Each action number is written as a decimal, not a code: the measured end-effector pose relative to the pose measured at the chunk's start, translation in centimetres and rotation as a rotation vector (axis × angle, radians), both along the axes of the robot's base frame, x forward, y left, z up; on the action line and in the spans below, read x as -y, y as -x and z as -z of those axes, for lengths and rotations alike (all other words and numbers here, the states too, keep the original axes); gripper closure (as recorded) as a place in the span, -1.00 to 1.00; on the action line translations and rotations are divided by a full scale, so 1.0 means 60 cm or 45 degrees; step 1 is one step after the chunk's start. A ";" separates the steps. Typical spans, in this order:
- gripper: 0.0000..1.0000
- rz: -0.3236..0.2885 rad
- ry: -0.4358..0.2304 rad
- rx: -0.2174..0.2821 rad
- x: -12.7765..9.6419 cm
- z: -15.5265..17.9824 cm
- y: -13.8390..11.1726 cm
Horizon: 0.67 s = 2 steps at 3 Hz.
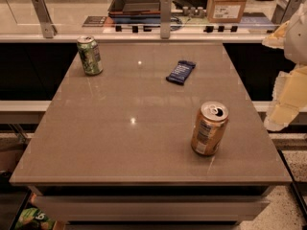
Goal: Move orange can near green can
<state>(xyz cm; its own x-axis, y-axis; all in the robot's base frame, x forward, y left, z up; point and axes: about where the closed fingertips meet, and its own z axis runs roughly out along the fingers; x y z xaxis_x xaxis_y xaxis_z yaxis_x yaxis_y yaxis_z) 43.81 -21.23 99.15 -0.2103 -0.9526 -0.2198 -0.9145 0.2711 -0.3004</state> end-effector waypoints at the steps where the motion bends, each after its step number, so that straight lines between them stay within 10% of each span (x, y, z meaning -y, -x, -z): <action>1: -1.00 0.000 0.000 0.000 0.000 0.000 0.000; 2: -1.00 -0.036 -0.061 0.006 -0.002 0.001 0.002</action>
Offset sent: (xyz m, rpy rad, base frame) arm -0.0027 0.0019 -0.0058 0.1271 0.0060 0.0742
